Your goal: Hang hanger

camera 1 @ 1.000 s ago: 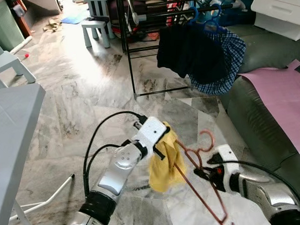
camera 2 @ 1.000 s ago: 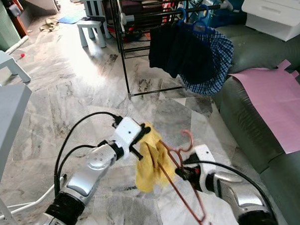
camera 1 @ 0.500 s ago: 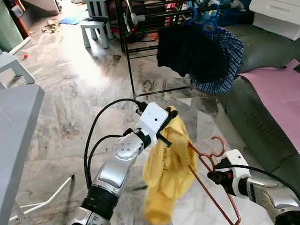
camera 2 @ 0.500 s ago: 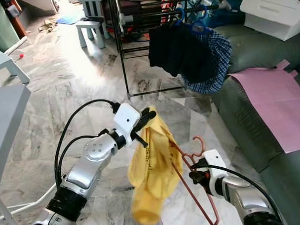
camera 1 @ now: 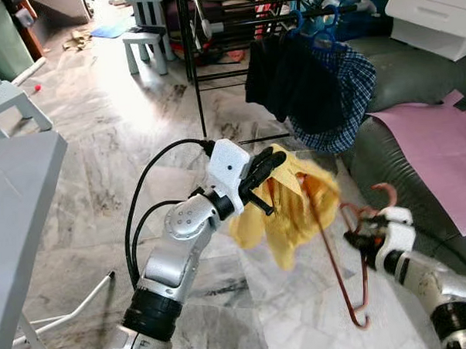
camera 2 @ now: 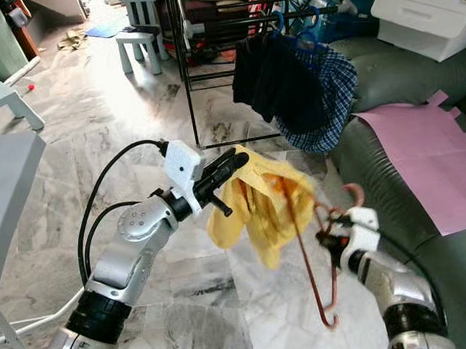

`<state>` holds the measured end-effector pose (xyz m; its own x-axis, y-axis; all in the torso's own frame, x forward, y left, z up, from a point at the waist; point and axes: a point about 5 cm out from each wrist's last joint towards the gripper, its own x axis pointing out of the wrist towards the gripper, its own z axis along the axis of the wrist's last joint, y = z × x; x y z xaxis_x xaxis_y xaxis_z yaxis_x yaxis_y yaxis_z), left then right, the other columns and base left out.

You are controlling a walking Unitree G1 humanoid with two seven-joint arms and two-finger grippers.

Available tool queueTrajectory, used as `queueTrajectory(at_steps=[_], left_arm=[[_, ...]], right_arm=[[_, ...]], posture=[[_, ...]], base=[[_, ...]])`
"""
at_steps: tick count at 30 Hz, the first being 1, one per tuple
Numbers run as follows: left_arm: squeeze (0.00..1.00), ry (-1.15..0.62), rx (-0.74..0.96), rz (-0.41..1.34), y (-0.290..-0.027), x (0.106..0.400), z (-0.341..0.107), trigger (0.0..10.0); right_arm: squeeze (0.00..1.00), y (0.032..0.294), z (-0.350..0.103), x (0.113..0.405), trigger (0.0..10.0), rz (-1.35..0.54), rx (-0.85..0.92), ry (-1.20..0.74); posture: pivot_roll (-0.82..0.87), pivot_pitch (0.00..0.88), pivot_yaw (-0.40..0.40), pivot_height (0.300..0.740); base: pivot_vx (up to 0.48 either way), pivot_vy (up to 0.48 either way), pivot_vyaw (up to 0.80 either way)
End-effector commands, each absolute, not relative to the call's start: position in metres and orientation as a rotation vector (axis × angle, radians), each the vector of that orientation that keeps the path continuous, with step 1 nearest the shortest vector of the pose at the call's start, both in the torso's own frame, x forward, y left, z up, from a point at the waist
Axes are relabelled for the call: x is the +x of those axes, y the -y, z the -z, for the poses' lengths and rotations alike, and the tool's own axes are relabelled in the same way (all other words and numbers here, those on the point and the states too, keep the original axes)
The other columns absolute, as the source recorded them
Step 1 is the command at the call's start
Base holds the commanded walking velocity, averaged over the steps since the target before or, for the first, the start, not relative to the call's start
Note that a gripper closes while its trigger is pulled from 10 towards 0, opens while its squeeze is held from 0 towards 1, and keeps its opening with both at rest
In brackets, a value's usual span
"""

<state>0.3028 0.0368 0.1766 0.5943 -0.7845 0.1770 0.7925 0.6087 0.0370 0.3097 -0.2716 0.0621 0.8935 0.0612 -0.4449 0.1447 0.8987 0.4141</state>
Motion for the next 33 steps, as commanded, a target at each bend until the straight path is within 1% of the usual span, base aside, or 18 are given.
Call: queueTrajectory(at_steps=[1,2,4,5,8,10,11,12,14,15,18,21,25,26,27,28,30,33], left_arm=[[0.00,0.278,-0.056,0.955,-0.040,0.296,-0.193,10.0],[0.00,0.278,-0.056,0.955,-0.040,0.296,-0.193,10.0],[0.00,0.219,-0.054,0.980,-0.036,0.291,-0.177,10.0],[0.00,0.219,-0.054,0.980,-0.036,0.291,-0.177,10.0],[0.00,0.140,-0.056,0.985,-0.029,0.286,-0.153,10.0],[0.00,0.099,-0.059,0.984,-0.026,0.283,-0.143,10.0],[0.00,0.099,-0.059,0.984,-0.026,0.283,-0.143,10.0],[0.00,0.076,-0.026,0.983,-0.025,0.282,-0.135,10.0],[0.00,0.041,0.060,0.964,-0.023,0.280,-0.122,10.0],[0.00,0.032,0.080,0.961,-0.023,0.280,-0.118,10.0],[0.00,0.015,0.098,0.953,-0.025,0.280,-0.114,10.0],[0.00,-0.013,0.132,0.943,-0.029,0.281,-0.105,10.0],[0.00,-0.009,0.140,0.944,-0.029,0.280,-0.103,10.0],[0.00,0.000,0.137,0.952,-0.027,0.279,-0.104,10.0],[0.00,0.000,0.137,0.952,-0.027,0.279,-0.104,10.0],[0.00,0.003,0.129,0.955,-0.024,0.279,-0.105,10.0],[0.00,0.002,0.133,0.962,-0.021,0.278,-0.104,10.0],[0.00,-0.002,0.146,0.954,-0.018,0.278,-0.103,10.0]], right_arm=[[0.00,0.305,-0.075,0.308,10.0,0.252,0.582,-0.359],[0.00,0.305,-0.075,0.308,10.0,0.252,0.582,-0.359],[0.00,0.303,-0.104,0.325,10.0,0.232,0.693,-0.202],[0.00,0.303,-0.104,0.325,10.0,0.232,0.693,-0.202],[0.00,0.285,-0.137,0.345,10.0,0.146,0.784,-0.060],[0.00,0.272,-0.150,0.354,10.0,0.092,0.823,-0.018],[0.00,0.272,-0.150,0.354,10.0,0.092,0.823,-0.018],[0.00,0.260,-0.157,0.360,10.0,0.035,0.847,-0.016],[0.00,0.222,-0.172,0.366,10.0,-0.175,0.821,-0.027],[0.00,0.210,-0.176,0.366,10.0,-0.246,0.806,-0.035],[0.00,0.190,-0.178,0.359,10.0,-0.385,0.746,-0.054],[0.00,0.178,-0.180,0.349,10.0,-0.513,0.726,-0.063],[0.00,0.181,-0.178,0.348,10.0,-0.493,0.651,-0.065],[0.00,0.188,-0.173,0.350,10.0,-0.423,0.526,-0.061],[0.00,0.188,-0.173,0.350,10.0,-0.423,0.526,-0.061],[0.00,0.194,-0.168,0.352,10.0,-0.350,0.330,-0.048],[0.00,0.195,-0.169,0.352,10.0,-0.329,0.303,-0.022],[0.00,0.195,-0.170,0.354,10.0,-0.289,0.349,-0.034]], posture=[[-0.04,0.062,0.000,0.740],[-0.04,0.062,0.000,0.740],[-0.05,0.061,0.001,0.740],[-0.05,0.061,0.001,0.740],[-0.05,0.061,0.001,0.740],[-0.05,0.061,-0.003,0.740],[-0.05,0.061,-0.003,0.740],[-0.05,0.061,-0.003,0.740],[-0.04,0.061,-0.005,0.740],[-0.04,0.061,-0.005,0.740],[-0.04,0.060,-0.008,0.740],[-0.04,0.062,-0.008,0.740],[-0.05,0.064,-0.006,0.740],[-0.05,0.064,-0.006,0.740],[-0.05,0.064,-0.006,0.740],[-0.05,0.064,-0.006,0.740],[-0.05,0.064,-0.008,0.740],[-0.05,0.064,-0.010,0.740]], base=[[0.000,0.000,0.00],[0.000,0.000,0.00],[0.000,0.000,0.00],[0.000,0.000,0.00],[0.000,0.000,0.00],[0.000,0.000,0.00],[0.000,0.000,0.00],[0.000,0.000,0.00],[0.000,0.000,0.00],[0.000,0.000,0.00],[0.000,0.000,0.00],[0.000,0.000,0.00],[0.000,0.000,0.00],[0.000,0.000,0.00],[0.000,0.000,0.00],[0.000,0.000,0.00],[0.000,0.000,0.00],[0.000,0.000,0.00]])
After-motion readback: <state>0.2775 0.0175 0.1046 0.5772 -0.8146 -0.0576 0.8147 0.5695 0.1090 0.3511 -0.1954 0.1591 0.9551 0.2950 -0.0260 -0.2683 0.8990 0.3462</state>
